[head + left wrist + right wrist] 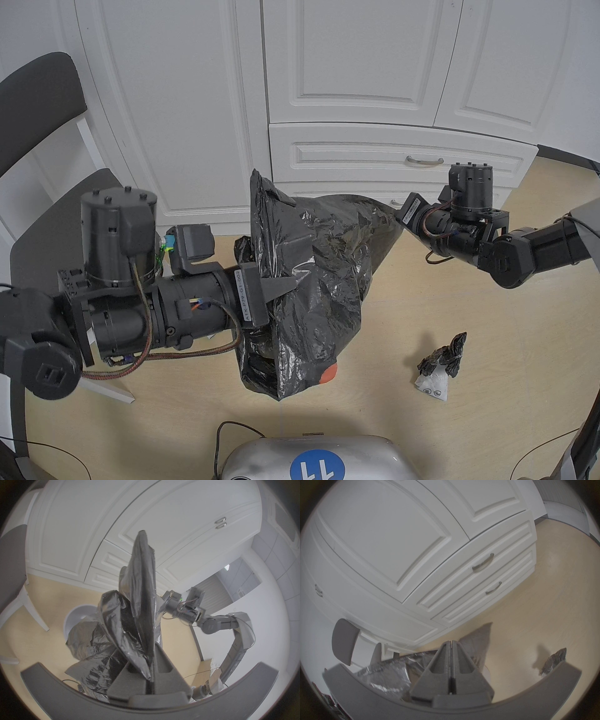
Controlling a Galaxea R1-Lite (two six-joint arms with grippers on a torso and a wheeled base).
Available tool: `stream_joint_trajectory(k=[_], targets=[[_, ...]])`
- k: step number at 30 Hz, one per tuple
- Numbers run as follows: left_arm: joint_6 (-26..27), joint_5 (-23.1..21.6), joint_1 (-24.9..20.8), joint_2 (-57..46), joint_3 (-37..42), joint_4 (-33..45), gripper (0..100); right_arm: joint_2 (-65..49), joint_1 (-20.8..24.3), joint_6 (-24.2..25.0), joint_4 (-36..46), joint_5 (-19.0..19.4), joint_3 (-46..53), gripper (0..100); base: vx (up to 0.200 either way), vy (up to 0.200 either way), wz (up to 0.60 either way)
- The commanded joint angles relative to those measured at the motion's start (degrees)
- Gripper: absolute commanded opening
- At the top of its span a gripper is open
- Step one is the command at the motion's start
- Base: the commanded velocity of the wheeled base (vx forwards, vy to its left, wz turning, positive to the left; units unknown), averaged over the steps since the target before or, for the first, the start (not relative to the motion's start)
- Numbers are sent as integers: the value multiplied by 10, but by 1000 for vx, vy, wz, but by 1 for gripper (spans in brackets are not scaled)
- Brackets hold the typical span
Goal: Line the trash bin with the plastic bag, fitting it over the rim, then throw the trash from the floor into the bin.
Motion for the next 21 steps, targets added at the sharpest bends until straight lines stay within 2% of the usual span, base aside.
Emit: stream_joint_trajectory(k=[1,7,12,17,21], targets=[[-18,-36,25,23,97,-110,0,69,37,18,-34,1,-1,0,0,0,0],[-29,-50,51,60,157,-232,0,115,75,23,-55,1,3,0,0,0,0],[-30,-67,55,68,176,-240,0,122,89,29,-58,-3,-1,0,0,0,0],[-30,-69,58,74,181,-240,0,77,59,29,-52,-3,-1,0,0,0,0],[-31,-69,63,91,174,-241,0,-10,17,27,-17,6,9,0,0,0,0]])
